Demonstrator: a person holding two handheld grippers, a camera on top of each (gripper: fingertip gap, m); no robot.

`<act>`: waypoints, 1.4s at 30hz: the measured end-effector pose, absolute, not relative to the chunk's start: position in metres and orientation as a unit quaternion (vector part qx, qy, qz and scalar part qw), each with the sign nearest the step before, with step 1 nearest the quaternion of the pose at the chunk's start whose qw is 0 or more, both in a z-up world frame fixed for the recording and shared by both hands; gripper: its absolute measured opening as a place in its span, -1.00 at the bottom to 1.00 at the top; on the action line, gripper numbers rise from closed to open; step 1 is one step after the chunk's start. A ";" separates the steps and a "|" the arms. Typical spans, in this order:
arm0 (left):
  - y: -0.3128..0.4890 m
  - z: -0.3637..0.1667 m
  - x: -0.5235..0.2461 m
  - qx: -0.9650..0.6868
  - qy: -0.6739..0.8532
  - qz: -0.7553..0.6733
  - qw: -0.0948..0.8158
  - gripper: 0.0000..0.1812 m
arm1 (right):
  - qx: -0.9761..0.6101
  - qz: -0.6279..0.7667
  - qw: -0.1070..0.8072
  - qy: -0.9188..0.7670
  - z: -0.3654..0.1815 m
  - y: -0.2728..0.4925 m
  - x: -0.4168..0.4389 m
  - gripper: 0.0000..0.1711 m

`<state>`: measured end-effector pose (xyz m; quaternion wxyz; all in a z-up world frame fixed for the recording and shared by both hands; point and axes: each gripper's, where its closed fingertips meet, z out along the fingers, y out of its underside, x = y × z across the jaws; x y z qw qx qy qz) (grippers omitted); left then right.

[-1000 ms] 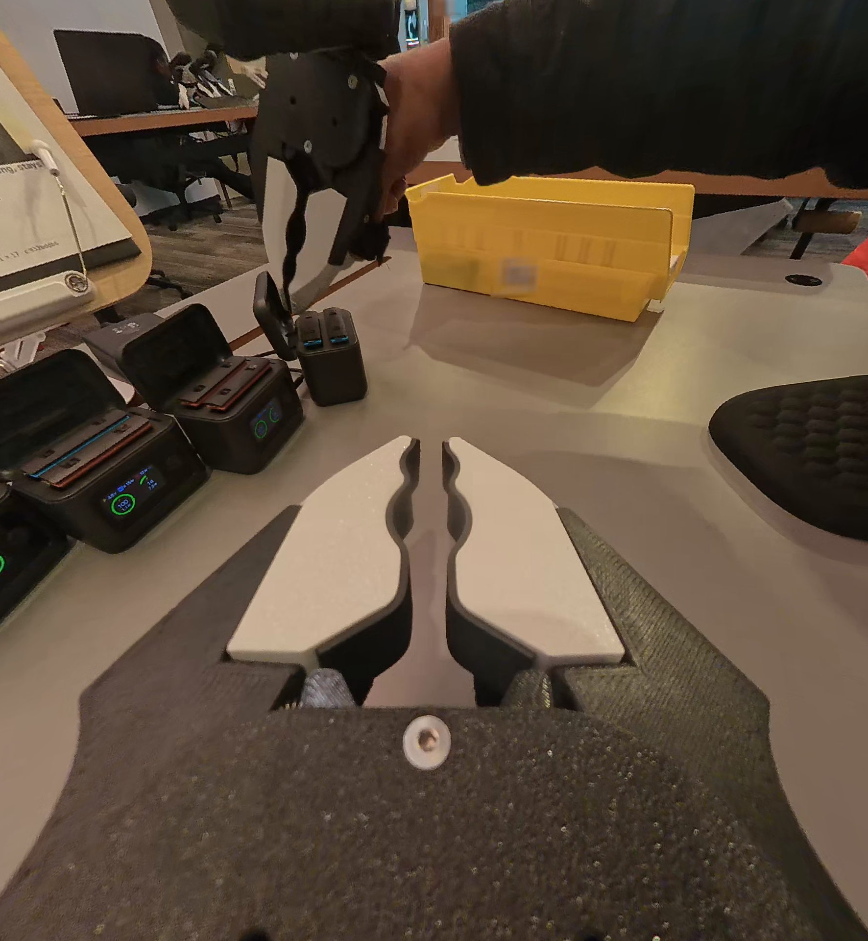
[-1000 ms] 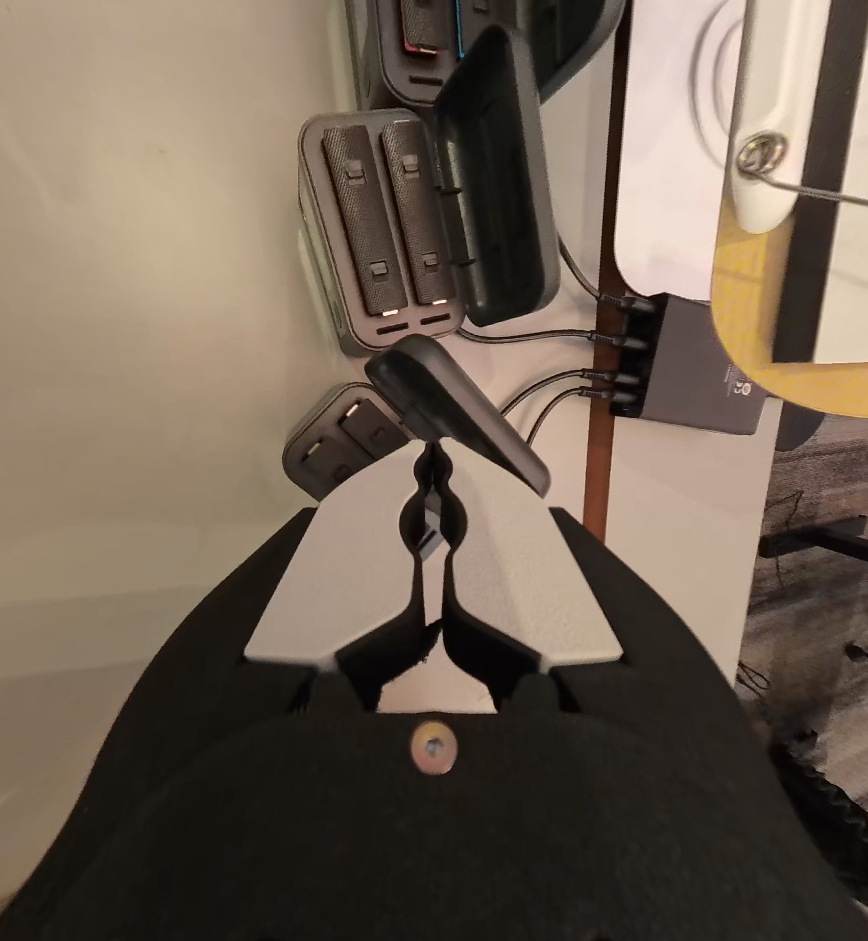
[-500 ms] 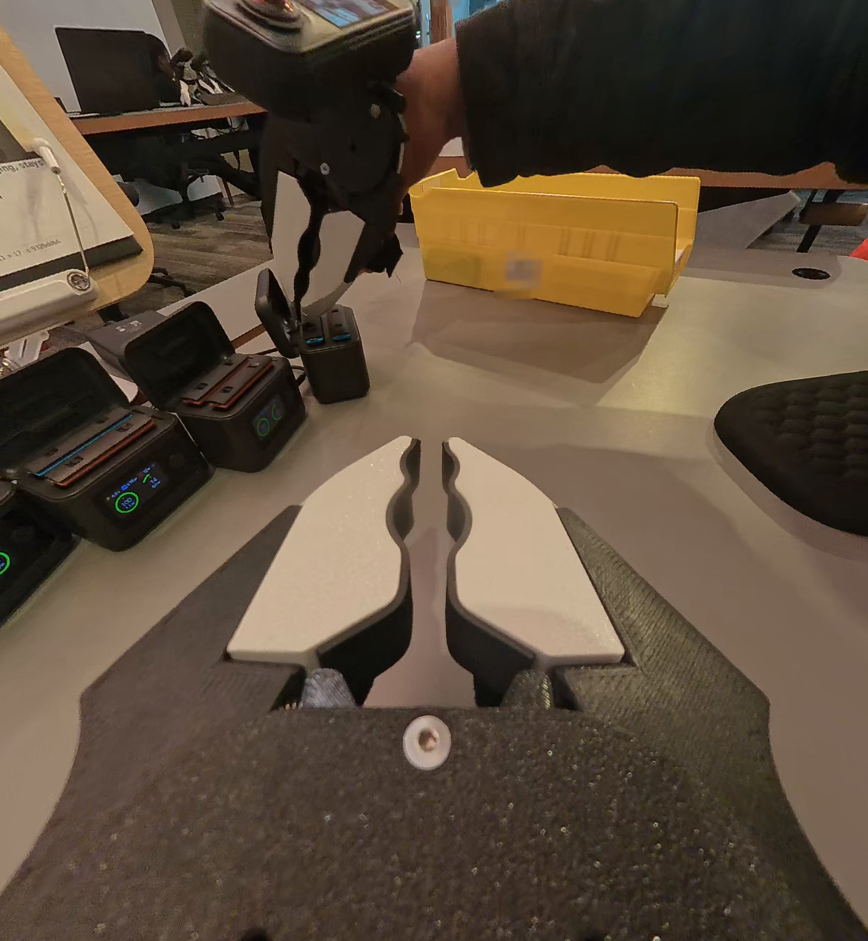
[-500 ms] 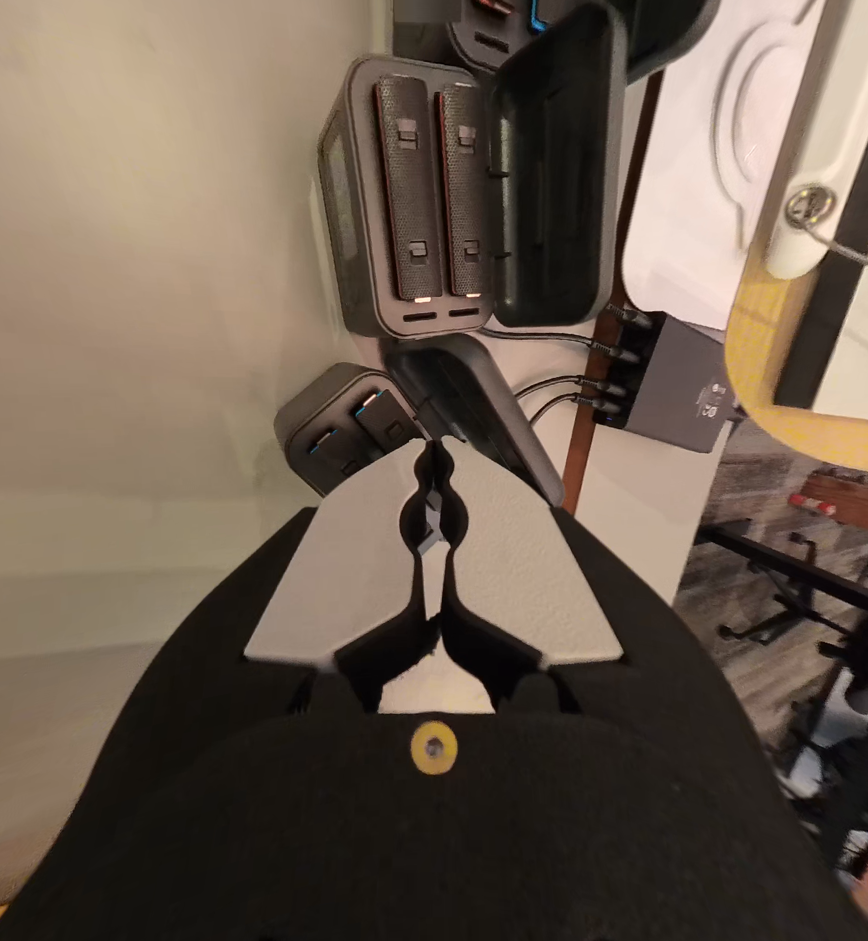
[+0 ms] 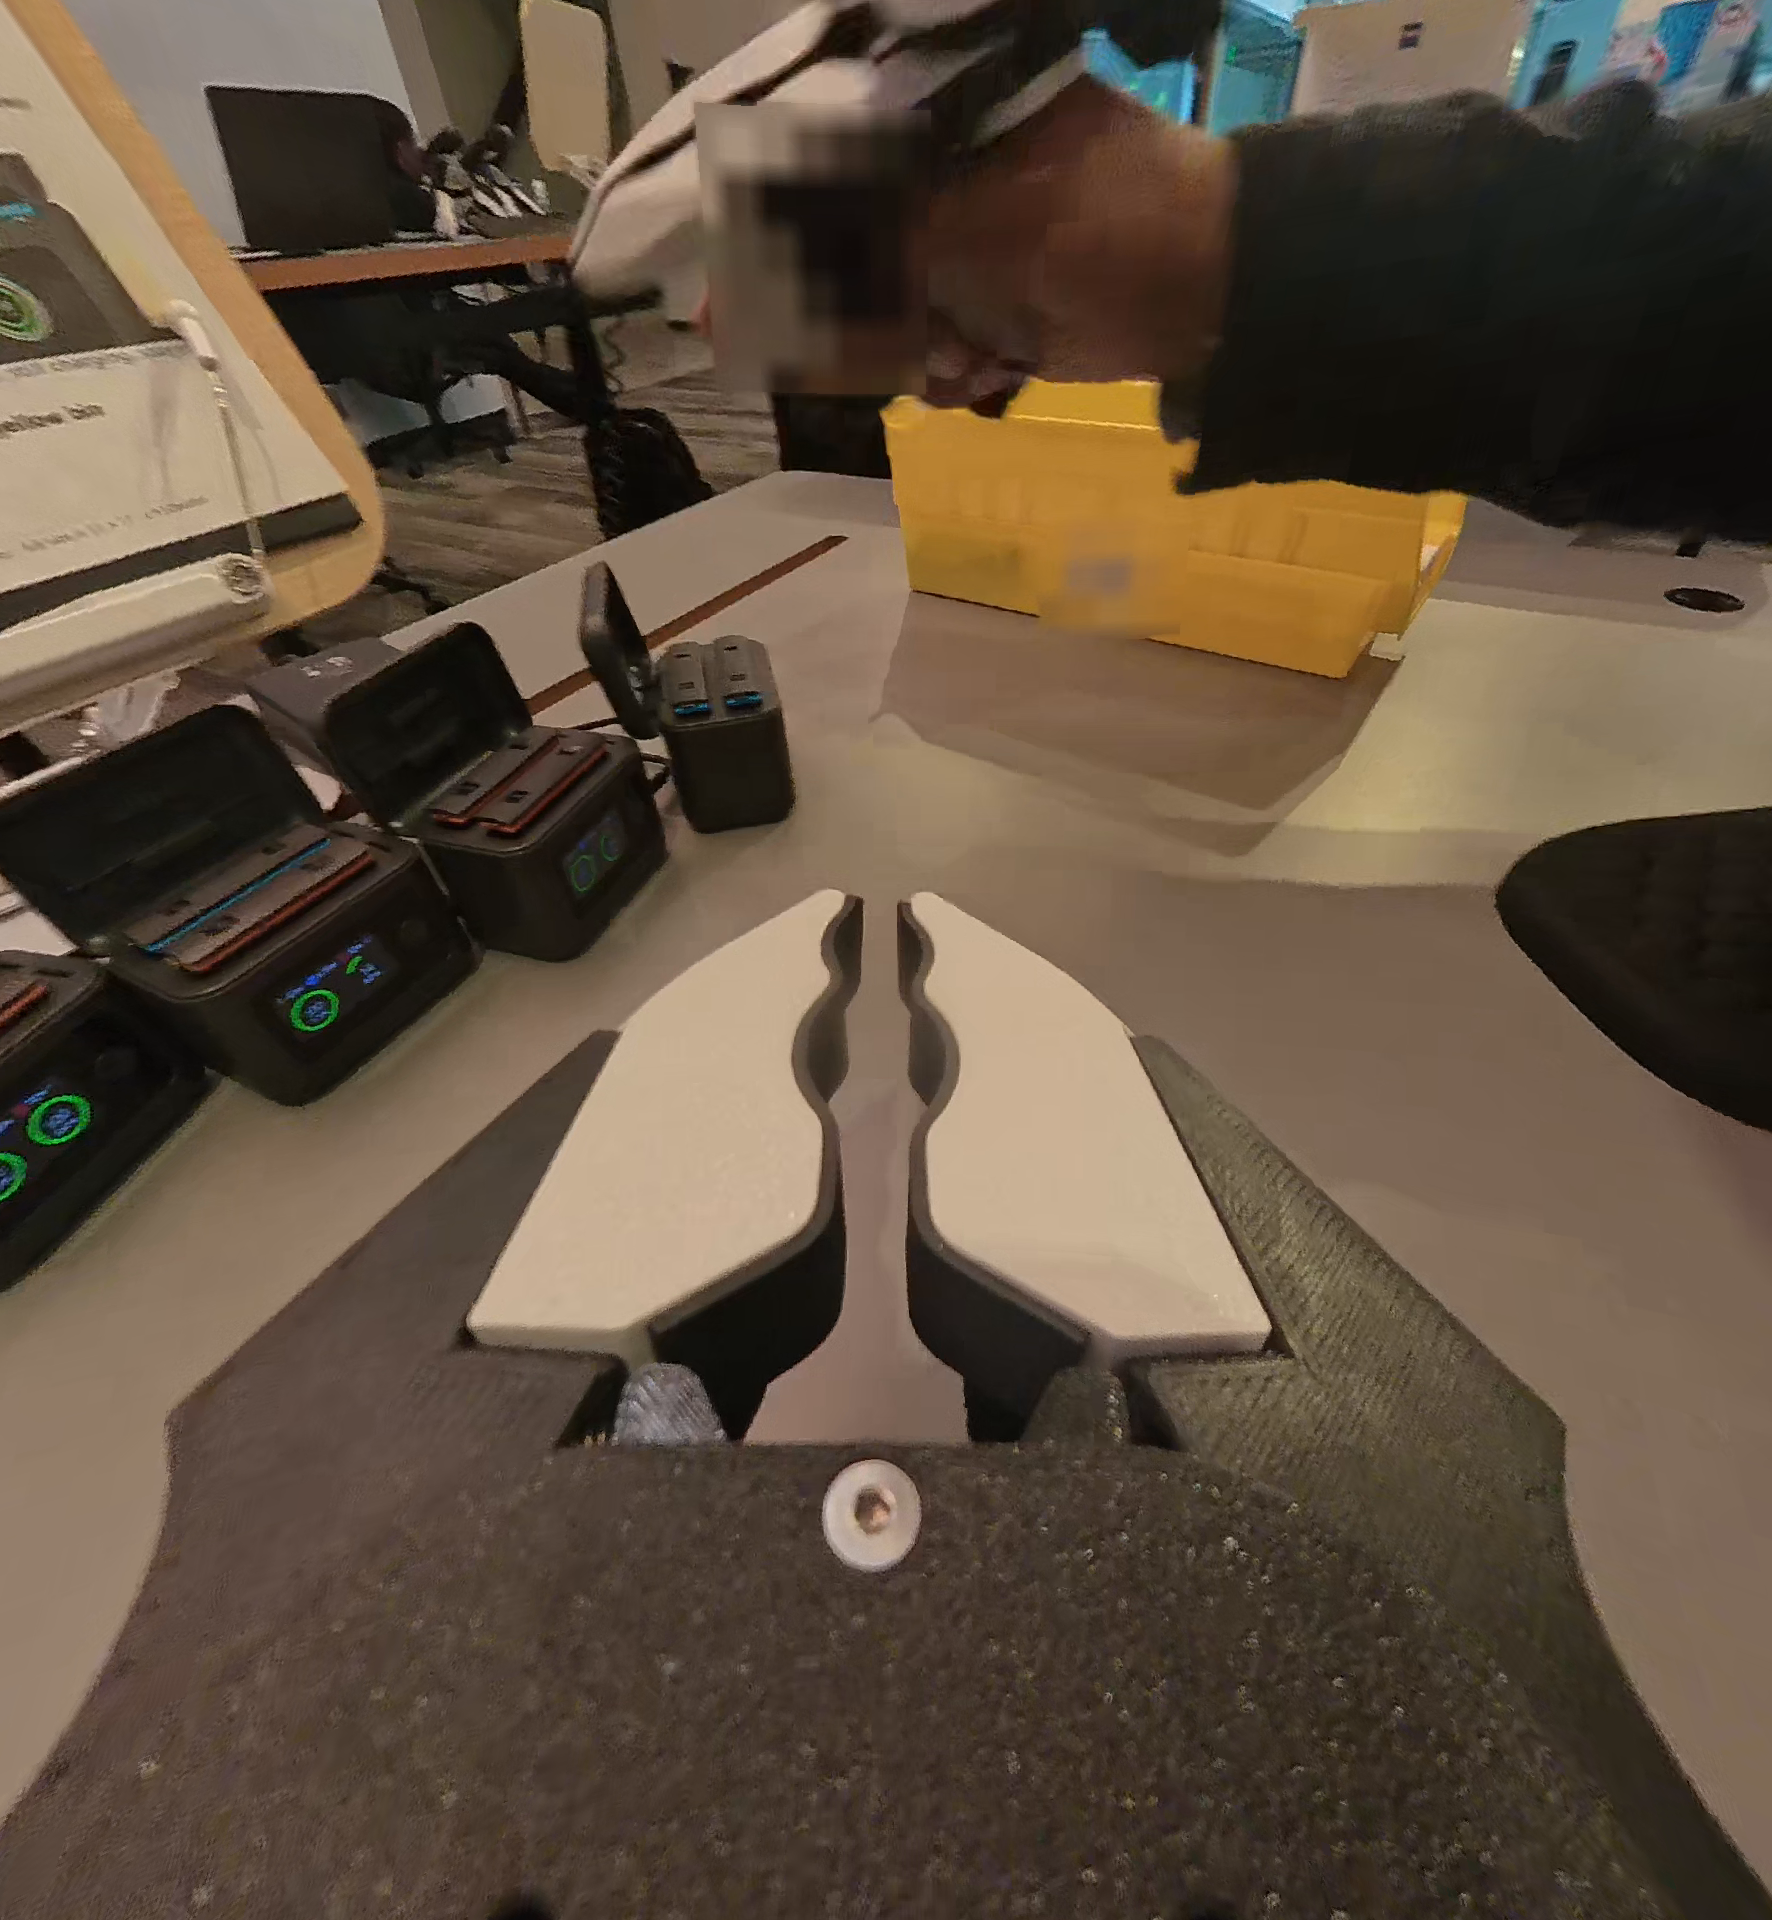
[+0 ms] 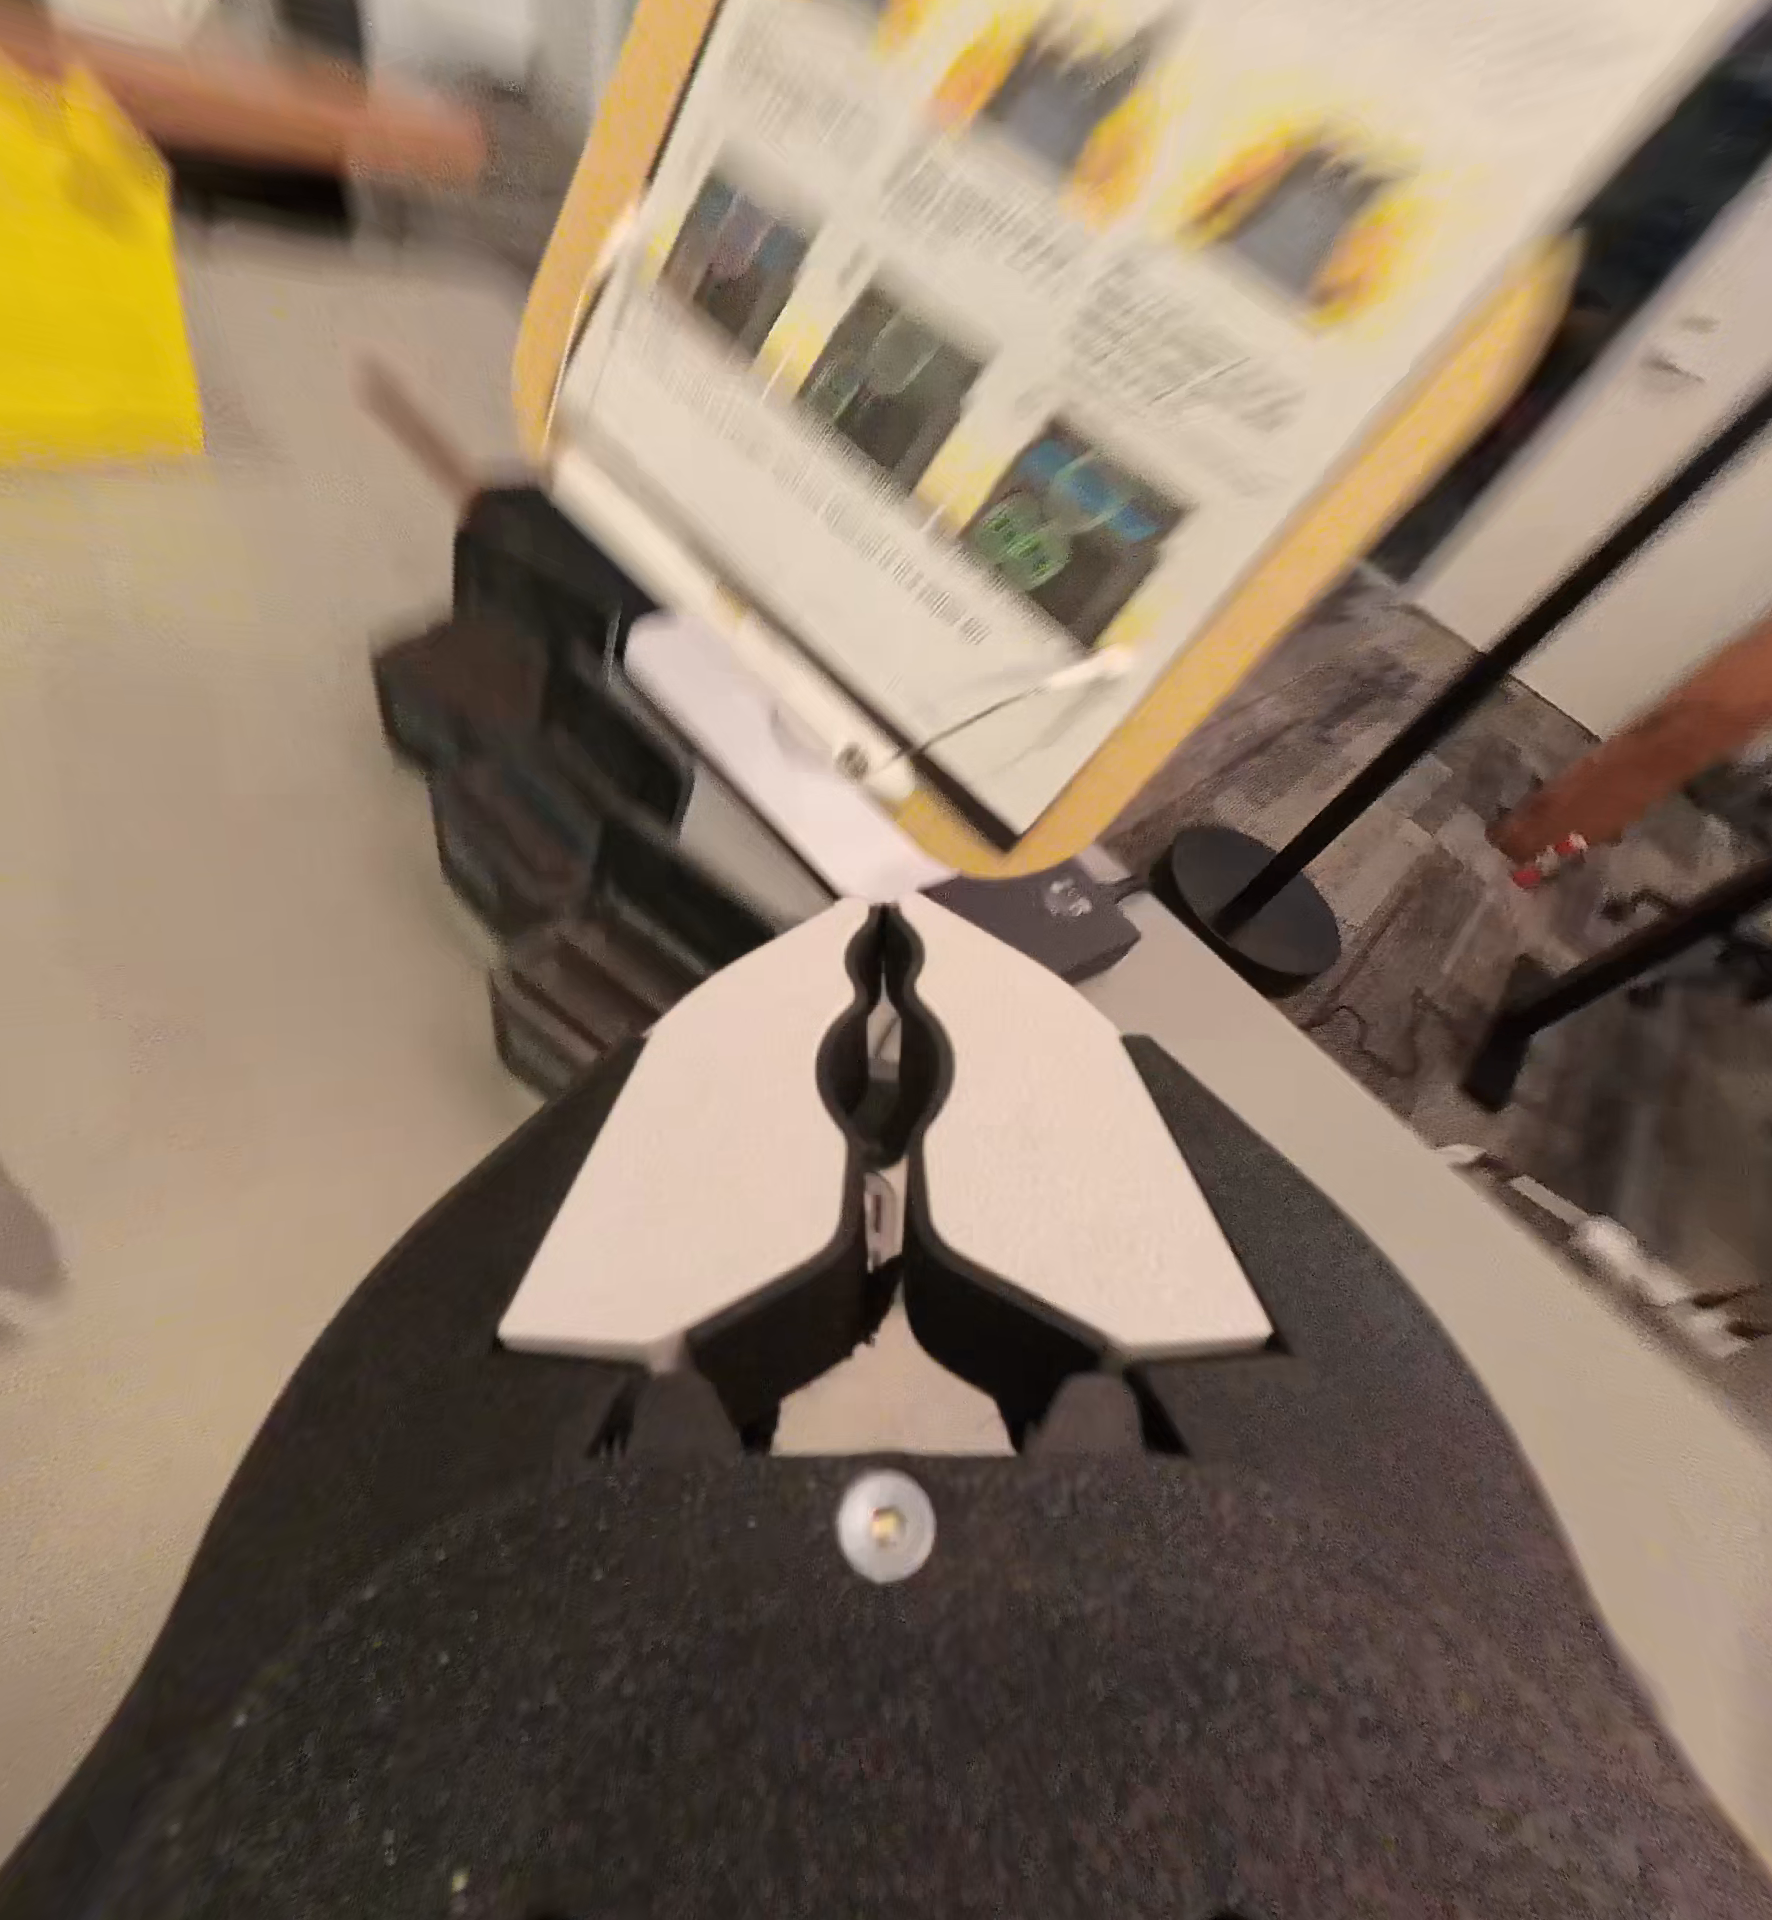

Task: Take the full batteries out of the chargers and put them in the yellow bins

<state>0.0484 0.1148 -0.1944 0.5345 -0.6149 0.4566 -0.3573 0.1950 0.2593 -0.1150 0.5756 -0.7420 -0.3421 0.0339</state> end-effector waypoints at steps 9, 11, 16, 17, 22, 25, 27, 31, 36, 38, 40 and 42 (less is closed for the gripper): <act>0.156 -0.176 0.015 -0.643 0.358 -0.298 0.608 -1.00 | -0.764 0.081 0.637 -0.068 -0.127 0.159 0.214 -1.00; 0.163 -0.173 0.008 -0.645 0.344 -0.289 0.619 -1.00 | -0.773 0.083 0.626 -0.059 -0.146 0.144 0.206 -1.00; 0.180 -0.174 -0.007 -0.653 0.315 -0.264 0.636 -1.00 | -0.751 0.048 0.653 -0.086 -0.180 0.138 0.201 -1.00; 0.183 -0.176 -0.010 -0.657 0.312 -0.257 0.637 -1.00 | -0.749 0.047 0.654 -0.093 -0.184 0.139 0.200 -1.00; 0.204 -0.179 -0.026 -0.662 0.297 -0.220 0.652 -1.00 | -0.754 0.081 0.647 -0.083 -0.188 0.143 0.202 -1.00; 0.217 -0.181 -0.040 -0.677 0.272 -0.208 0.651 -1.00 | -0.762 0.089 0.636 -0.083 -0.195 0.144 0.200 -1.00; 0.220 -0.180 -0.048 -0.681 0.264 -0.201 0.653 -1.00 | -0.767 0.077 0.630 -0.095 -0.199 0.146 0.198 -1.00; 0.219 -0.177 -0.054 -0.675 0.271 -0.176 0.663 -1.00 | -0.766 0.045 0.628 -0.127 -0.200 0.150 0.196 -1.00; 0.221 -0.179 -0.058 -0.680 0.269 -0.173 0.660 -1.00 | -0.765 0.022 0.628 -0.143 -0.203 0.151 0.197 -1.00; 0.222 -0.180 -0.059 -0.682 0.268 -0.174 0.658 -1.00 | -0.766 0.022 0.627 -0.144 -0.204 0.150 0.196 -1.00; 0.223 -0.180 -0.060 -0.684 0.268 -0.175 0.656 -1.00 | -0.764 0.020 0.628 -0.148 -0.203 0.150 0.194 -1.00; 0.225 -0.180 -0.064 -0.685 0.265 -0.172 0.657 -1.00 | -0.760 0.017 0.631 -0.152 -0.202 0.149 0.192 -1.00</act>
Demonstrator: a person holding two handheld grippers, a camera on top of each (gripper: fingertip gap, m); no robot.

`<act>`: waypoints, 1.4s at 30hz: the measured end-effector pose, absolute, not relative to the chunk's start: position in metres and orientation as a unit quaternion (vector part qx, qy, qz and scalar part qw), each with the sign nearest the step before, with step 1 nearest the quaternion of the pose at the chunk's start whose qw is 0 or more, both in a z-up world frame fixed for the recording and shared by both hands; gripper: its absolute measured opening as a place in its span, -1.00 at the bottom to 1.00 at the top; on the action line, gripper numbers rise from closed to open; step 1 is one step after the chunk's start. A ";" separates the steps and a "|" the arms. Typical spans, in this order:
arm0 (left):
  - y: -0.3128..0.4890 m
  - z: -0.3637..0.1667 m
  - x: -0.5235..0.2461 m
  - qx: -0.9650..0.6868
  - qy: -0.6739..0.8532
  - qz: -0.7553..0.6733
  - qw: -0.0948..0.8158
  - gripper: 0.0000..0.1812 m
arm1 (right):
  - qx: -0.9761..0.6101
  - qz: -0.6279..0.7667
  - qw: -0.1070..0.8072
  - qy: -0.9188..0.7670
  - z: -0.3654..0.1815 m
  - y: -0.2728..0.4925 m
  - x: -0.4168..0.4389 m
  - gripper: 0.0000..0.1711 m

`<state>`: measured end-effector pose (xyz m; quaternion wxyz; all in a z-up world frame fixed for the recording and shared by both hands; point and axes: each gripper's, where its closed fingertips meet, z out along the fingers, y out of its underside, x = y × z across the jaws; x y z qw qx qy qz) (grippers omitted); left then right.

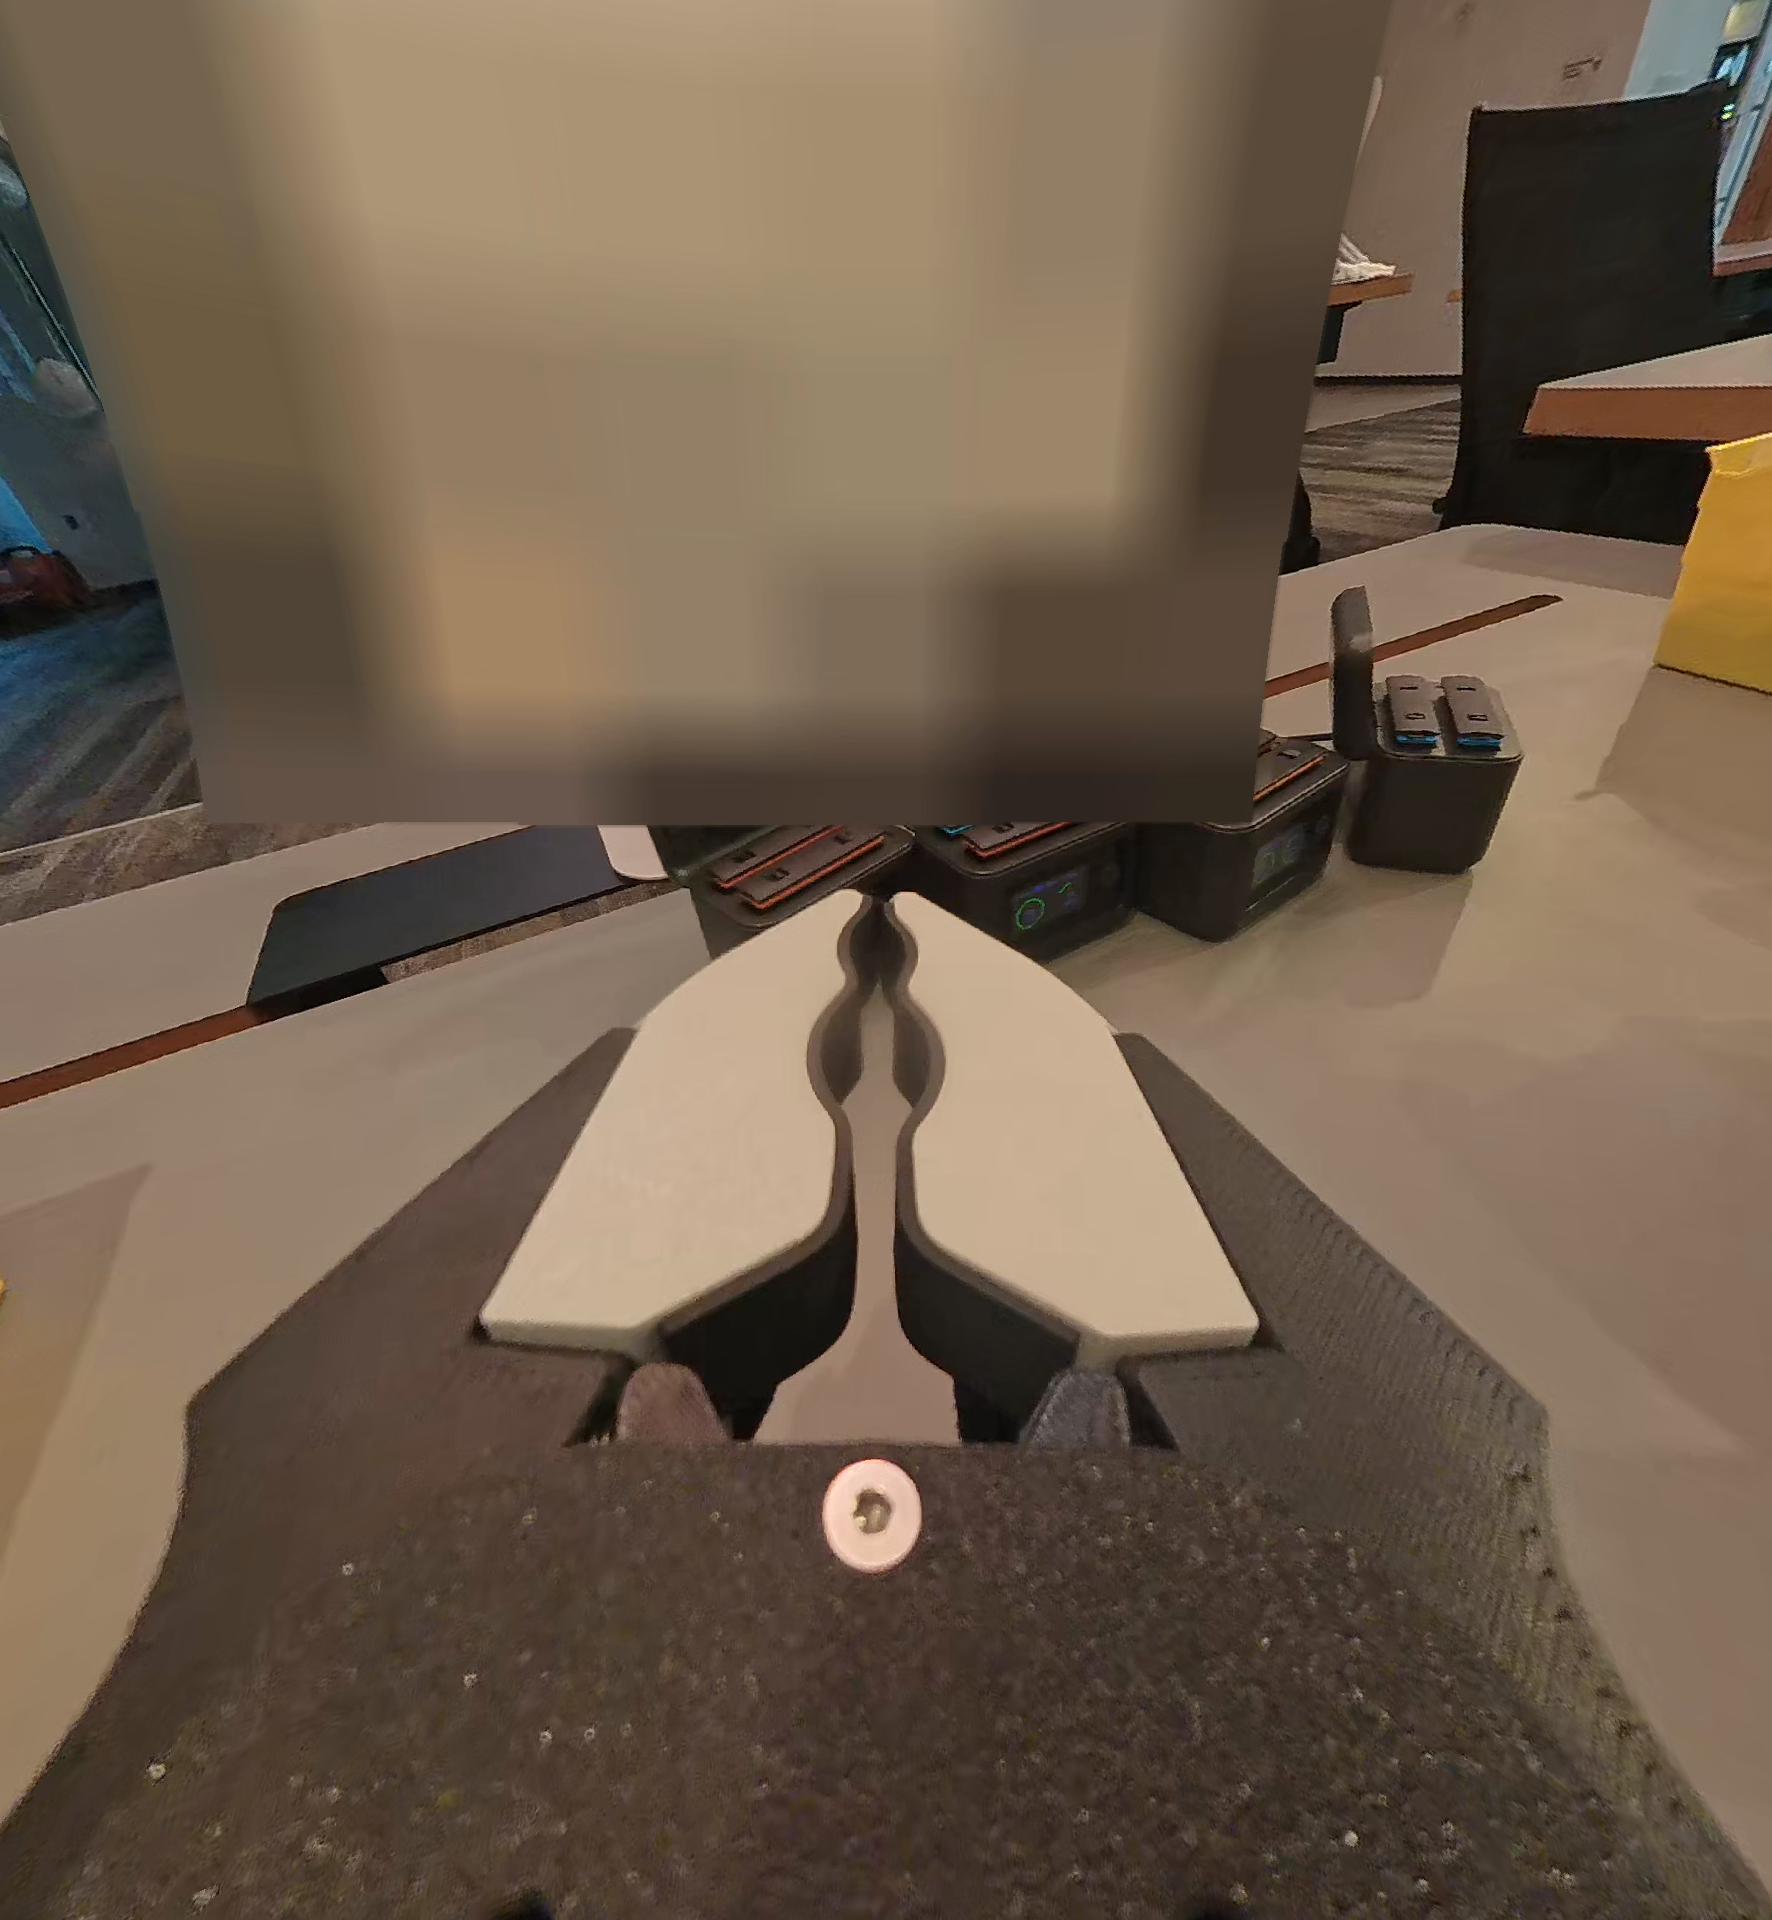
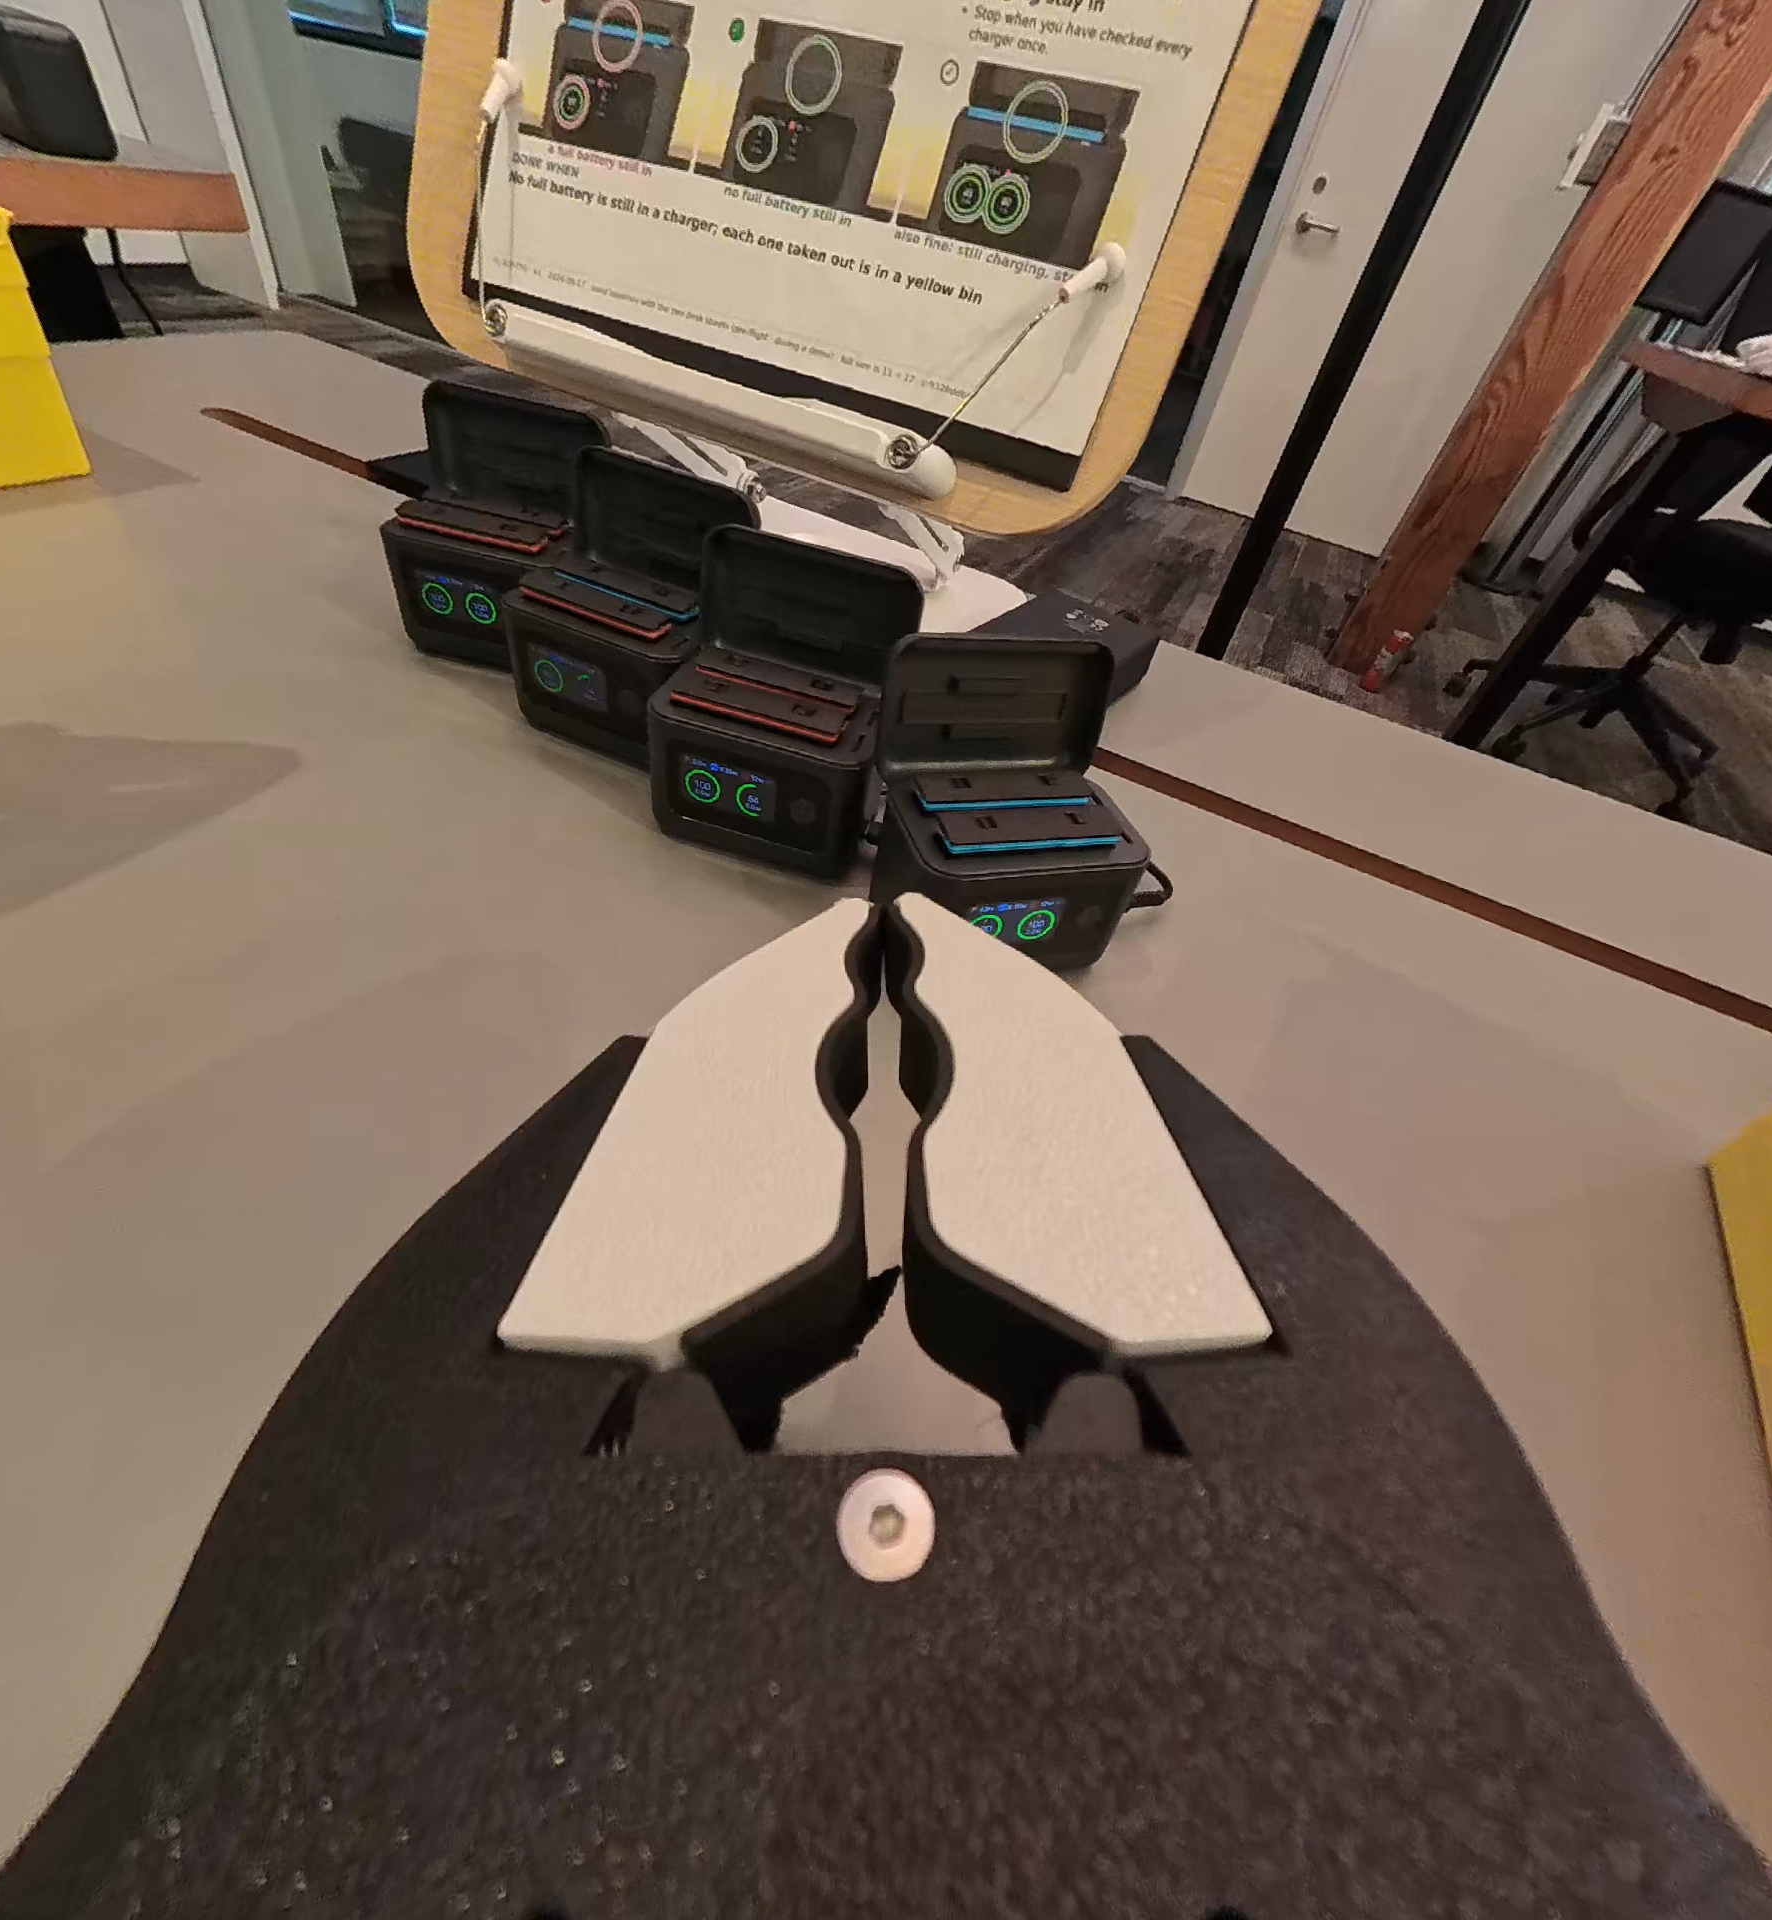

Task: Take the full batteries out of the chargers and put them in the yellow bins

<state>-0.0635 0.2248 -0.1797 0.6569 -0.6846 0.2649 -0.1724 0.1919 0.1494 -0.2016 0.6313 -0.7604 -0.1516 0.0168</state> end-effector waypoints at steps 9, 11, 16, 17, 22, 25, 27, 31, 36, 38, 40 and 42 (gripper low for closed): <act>0.233 -0.186 -0.073 -0.704 0.244 -0.177 0.643 -0.97 | -0.759 0.032 0.635 -0.142 -0.201 0.148 0.189 -1.00; 0.234 -0.188 -0.072 -0.705 0.249 -0.176 0.640 -0.94 | -0.758 0.034 0.637 -0.140 -0.200 0.147 0.189 -1.00; 0.247 -0.200 -0.066 -0.711 0.293 -0.181 0.613 -0.69 | -0.758 0.041 0.637 -0.137 -0.200 0.146 0.188 -1.00; 0.254 -0.206 -0.064 -0.717 0.312 -0.181 0.597 -0.61 | -0.757 0.042 0.637 -0.138 -0.200 0.146 0.188 -1.00; 0.301 -0.238 -0.058 -0.752 0.364 -0.220 0.504 -0.29 | -0.755 0.045 0.637 -0.149 -0.199 0.144 0.183 -1.00; 0.321 -0.262 -0.047 -0.770 0.390 -0.254 0.436 -0.09 | -0.753 0.049 0.637 -0.157 -0.199 0.144 0.180 -1.00; 0.328 -0.269 -0.038 -0.774 0.408 -0.275 0.398 0.01 | -0.753 0.048 0.636 -0.164 -0.199 0.143 0.178 -1.00; 0.343 -0.276 -0.027 -0.776 0.431 -0.267 0.376 0.05 | -0.749 0.047 0.637 -0.173 -0.198 0.143 0.174 -1.00; 0.355 -0.278 -0.020 -0.772 0.444 -0.267 0.368 -0.16 | -0.749 0.049 0.635 -0.184 -0.199 0.141 0.169 -1.00; 0.354 -0.278 -0.019 -0.769 0.449 -0.272 0.365 -0.28 | -0.749 0.050 0.633 -0.189 -0.201 0.141 0.168 -1.00; 0.353 -0.278 -0.021 -0.766 0.455 -0.269 0.366 -0.29 | -0.749 0.050 0.632 -0.193 -0.201 0.140 0.166 -1.00; 0.352 -0.279 -0.026 -0.761 0.464 -0.267 0.365 -0.30 | -0.751 0.051 0.629 -0.196 -0.203 0.140 0.165 -1.00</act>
